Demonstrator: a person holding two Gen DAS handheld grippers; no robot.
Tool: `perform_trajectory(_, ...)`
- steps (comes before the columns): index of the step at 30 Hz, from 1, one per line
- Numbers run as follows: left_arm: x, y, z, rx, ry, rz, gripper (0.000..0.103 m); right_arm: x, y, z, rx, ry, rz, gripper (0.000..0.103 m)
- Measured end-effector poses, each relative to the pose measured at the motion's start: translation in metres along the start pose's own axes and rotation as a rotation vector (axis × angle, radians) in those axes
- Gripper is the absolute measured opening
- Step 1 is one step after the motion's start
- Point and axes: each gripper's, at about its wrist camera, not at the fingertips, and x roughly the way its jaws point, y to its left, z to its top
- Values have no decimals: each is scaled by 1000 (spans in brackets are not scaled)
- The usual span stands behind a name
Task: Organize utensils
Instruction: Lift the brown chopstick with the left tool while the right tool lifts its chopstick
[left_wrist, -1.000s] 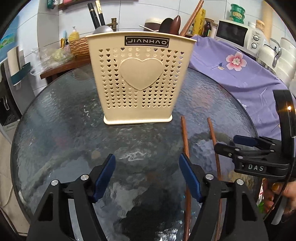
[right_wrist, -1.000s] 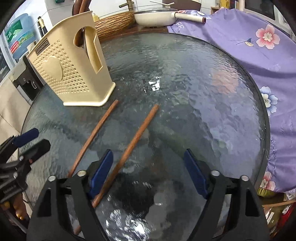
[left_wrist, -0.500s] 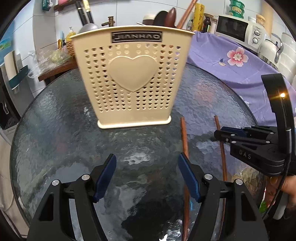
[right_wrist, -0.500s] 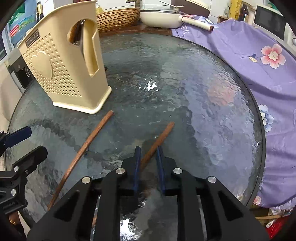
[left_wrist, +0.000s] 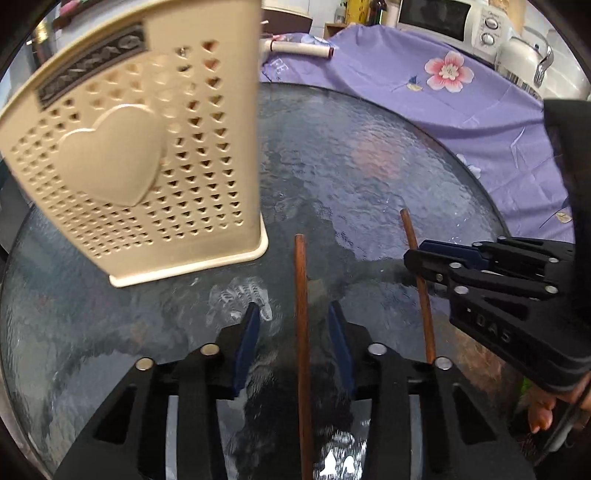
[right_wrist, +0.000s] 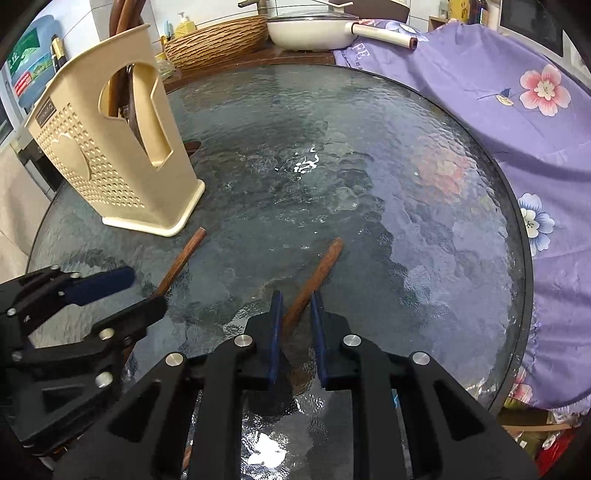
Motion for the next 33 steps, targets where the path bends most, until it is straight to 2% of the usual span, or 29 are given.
perform_trajectory(7, 13, -4, 12, 28, 7, 28, 25, 4, 2, 7, 14, -11, -25, 16)
perform_trajectory(14, 25, -15, 29, 71, 9, 37, 7, 11, 8, 13, 23, -11, -55, 16)
perform_trajectory(18, 27, -15, 29, 65, 3, 37, 7, 13, 11, 11, 17, -27, -81, 13)
perform_trajectory(26, 23, -7, 24, 32, -2, 18, 7, 15, 8, 10, 40, -50, -76, 12)
perform_trajectory(33, 12, -1, 19, -9, -23, -7, 7, 12, -2, 3, 92, -80, -14, 9)
